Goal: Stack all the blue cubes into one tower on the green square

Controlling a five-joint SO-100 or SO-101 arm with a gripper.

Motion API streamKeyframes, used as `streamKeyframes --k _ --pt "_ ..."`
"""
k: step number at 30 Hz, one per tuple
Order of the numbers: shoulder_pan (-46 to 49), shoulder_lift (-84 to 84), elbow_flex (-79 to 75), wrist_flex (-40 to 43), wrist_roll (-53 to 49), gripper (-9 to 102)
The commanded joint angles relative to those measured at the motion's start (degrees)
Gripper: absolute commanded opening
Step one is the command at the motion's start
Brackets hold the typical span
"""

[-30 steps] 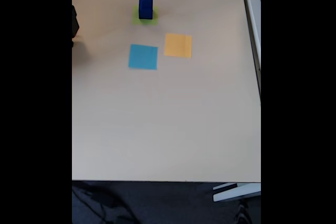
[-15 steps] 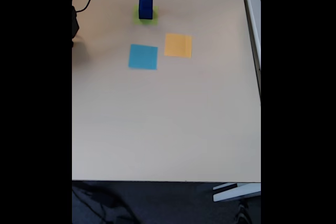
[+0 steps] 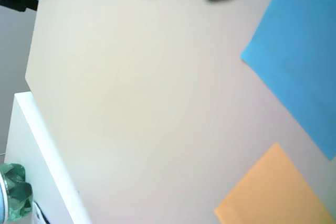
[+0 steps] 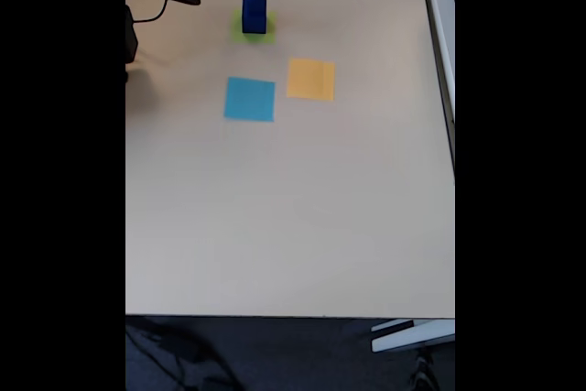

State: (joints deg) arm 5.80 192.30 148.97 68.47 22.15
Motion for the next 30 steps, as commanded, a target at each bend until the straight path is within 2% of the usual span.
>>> streamKeyframes --k 1,7,13,16,30 --pt "-0.79 1.41 0.97 0.26 -4.57 0" --pt "-3.78 1.41 6.59 0.09 -6.86 0" --pt "-3.87 1.41 12.30 1.76 -13.89 0" --pt "-4.04 1.41 15.64 3.08 -21.97 0" --pt "-4.83 1.41 28.48 1.32 -26.19 0"
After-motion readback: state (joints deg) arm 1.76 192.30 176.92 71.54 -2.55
